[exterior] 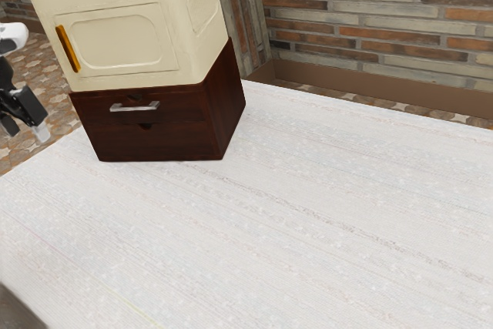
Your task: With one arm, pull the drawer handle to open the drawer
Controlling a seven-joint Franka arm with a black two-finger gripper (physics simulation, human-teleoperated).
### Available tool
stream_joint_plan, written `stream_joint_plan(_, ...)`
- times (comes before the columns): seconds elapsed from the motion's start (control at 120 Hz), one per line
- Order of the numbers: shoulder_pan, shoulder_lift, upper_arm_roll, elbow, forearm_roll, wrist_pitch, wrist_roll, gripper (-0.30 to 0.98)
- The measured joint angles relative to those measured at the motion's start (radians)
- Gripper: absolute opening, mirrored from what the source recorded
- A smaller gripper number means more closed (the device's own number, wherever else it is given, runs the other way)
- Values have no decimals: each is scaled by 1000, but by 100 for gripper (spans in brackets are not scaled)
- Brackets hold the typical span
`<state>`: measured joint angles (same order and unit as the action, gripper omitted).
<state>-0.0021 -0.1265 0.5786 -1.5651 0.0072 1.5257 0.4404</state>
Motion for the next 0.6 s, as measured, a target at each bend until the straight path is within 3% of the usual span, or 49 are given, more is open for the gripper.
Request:
stream_joint_plan(0.267, 2, -38, 6, 21, -6, -9, 214, 69)
stream_joint_plan(0.45, -30, -76, -6, 173, -1, -42, 314, 69)
stream_joint_plan(0.6, -33, -51, 5, 190, -65, -55, 376, 69)
